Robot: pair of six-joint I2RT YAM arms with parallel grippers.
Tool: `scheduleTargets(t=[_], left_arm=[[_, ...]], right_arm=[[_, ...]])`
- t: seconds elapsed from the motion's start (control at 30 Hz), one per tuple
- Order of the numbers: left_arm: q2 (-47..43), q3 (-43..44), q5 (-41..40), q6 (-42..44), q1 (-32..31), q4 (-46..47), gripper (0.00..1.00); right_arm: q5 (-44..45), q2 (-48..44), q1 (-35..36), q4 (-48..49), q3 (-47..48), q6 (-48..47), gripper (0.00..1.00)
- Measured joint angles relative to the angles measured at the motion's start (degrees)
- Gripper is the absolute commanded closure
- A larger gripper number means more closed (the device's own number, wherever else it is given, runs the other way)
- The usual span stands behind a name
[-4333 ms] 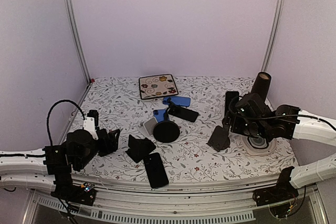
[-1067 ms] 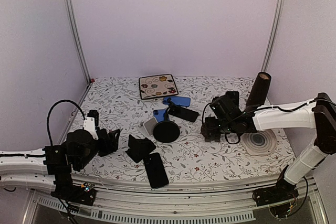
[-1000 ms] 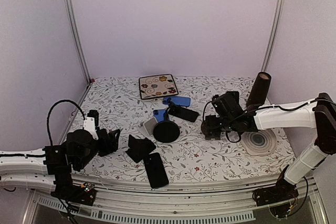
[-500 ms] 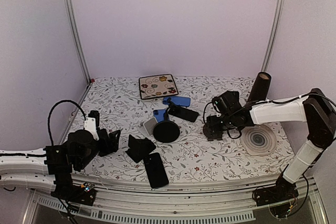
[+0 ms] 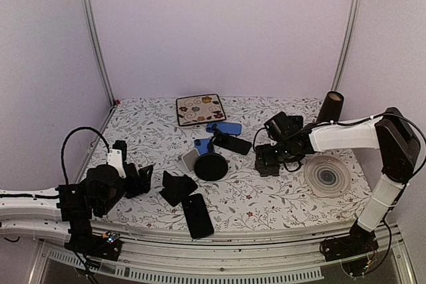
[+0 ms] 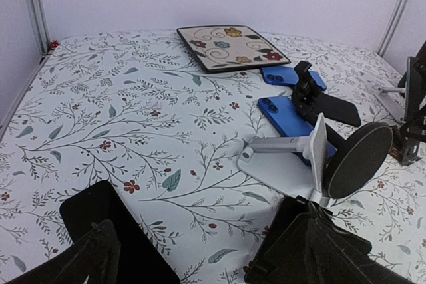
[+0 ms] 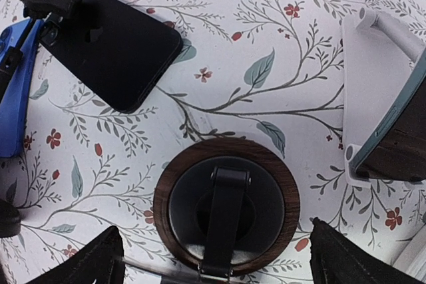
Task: Place the phone on the phone stand
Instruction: Place the phone stand at the center of the board, then pick up the phone from the center of the board.
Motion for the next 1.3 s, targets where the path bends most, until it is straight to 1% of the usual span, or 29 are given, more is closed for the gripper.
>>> scheduleTargets(t=[0.33, 0.73, 0.87, 1.0, 1.17, 1.3], left_arm=[[0.0, 0.0, 0.0, 0.0, 0.0, 0.0, 0.03], [0.9, 0.5, 0.6, -0.9, 0.7, -0.9, 0.03], [1.2, 3.5, 1.2, -6.4, 2.7, -6.1, 0.03], [3.3, 8.5, 1.4, -17.3, 5.7, -16.0, 0.03], [9.8, 11.2, 3.1, -26.7, 11.8, -24.5, 0.03], [15.1, 11.3, 5.1, -30.3, 15.9, -27.8, 0.03]], right_arm=[[-0.1, -0.5, 0.0, -3.3, 0.3, 1.4, 0.01], [-0.1, -11.5, 0.0, -5.9, 2.3, 0.7, 0.01], [-0.8, -15.0, 0.0, -5.7, 3.1, -0.9, 0.01], [-3.2, -19.3, 0.0, -4.2, 3.1, -2.2, 0.01], [-7.7, -22.2, 0.0, -0.7, 2.8, -3.1, 0.01], [-10.7, -22.4, 0.0, 1.1, 2.6, -3.8, 0.01]])
